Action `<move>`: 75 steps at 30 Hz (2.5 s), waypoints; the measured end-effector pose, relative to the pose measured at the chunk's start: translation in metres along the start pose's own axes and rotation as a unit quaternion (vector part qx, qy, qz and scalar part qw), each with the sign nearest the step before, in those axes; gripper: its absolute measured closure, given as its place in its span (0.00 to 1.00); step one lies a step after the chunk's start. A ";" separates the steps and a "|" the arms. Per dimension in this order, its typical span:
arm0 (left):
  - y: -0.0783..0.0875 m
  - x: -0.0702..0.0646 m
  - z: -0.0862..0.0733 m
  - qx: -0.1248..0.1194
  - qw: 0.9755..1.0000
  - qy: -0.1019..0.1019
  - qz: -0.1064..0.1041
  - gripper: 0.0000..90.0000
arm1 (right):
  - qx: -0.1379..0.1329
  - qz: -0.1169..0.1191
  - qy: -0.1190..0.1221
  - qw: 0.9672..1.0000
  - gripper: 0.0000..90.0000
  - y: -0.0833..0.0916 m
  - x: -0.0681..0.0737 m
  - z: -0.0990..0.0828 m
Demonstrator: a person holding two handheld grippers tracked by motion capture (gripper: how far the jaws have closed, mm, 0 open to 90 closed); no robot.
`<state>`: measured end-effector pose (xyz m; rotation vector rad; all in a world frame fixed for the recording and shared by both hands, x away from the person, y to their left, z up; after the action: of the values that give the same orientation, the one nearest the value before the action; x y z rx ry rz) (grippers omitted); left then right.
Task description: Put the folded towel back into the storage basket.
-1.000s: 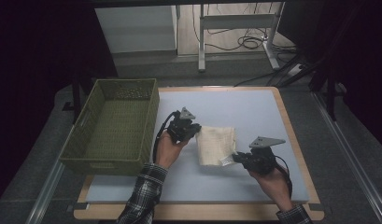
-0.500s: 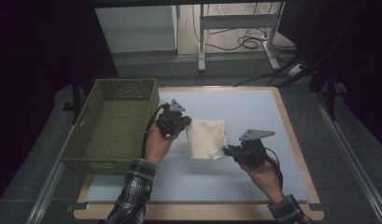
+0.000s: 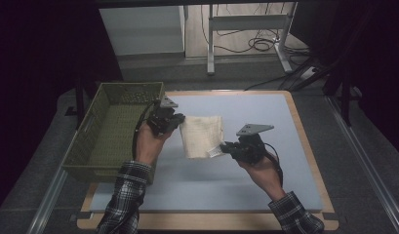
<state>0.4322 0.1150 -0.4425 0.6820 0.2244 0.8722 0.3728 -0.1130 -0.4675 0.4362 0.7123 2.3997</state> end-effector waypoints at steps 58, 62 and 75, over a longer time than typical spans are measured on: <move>0.127 0.134 -0.082 -0.005 0.988 0.092 0.125 0.94 | -0.012 0.080 0.028 0.996 0.90 -0.129 0.121 0.098; 0.127 0.138 -0.097 0.005 0.987 0.101 0.123 0.94 | -0.001 0.086 0.032 0.996 0.90 -0.143 0.134 0.094; 0.119 0.142 -0.131 0.037 0.986 0.107 0.119 0.94 | 0.035 0.099 0.042 0.994 0.89 -0.174 0.167 0.080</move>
<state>0.3887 0.3378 -0.4552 0.6931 0.3736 1.1730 0.3575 0.1400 -0.4815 0.4552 0.8277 2.5976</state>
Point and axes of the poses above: each handheld gripper's, and its own axes: y roughly backward along the jaws, z roughly out of its top, x roughly to its left, the point moved 6 cm from there along -y, roughly forward along the jaws, and after that the axes turned 3 degrees about -y, right-handed, at the moved point
